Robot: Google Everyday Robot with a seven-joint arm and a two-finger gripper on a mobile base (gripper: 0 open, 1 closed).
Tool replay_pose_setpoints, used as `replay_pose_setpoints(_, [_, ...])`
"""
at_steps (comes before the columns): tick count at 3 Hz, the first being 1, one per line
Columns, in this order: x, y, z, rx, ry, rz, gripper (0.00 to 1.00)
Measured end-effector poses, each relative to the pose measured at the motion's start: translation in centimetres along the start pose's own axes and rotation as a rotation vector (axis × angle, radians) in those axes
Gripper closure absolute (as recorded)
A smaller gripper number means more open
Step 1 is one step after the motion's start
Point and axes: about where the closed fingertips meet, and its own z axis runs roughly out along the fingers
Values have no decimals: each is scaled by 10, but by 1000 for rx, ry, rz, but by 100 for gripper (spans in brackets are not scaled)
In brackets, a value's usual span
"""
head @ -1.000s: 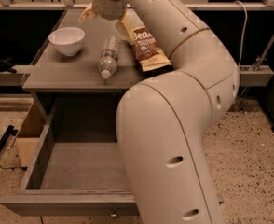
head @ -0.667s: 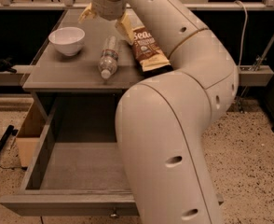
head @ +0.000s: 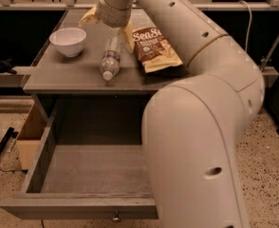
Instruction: Place water bottle into top drawer
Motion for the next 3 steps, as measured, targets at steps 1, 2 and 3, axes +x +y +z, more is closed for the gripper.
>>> replay_pose_setpoints(1, [-17,14,-11,-25,3,22,0])
replay_pose_setpoints(2, [-26,18,-17,-65,15,18,0])
replay_pose_setpoints(3, [-22,17,-7,-71,1,12,0])
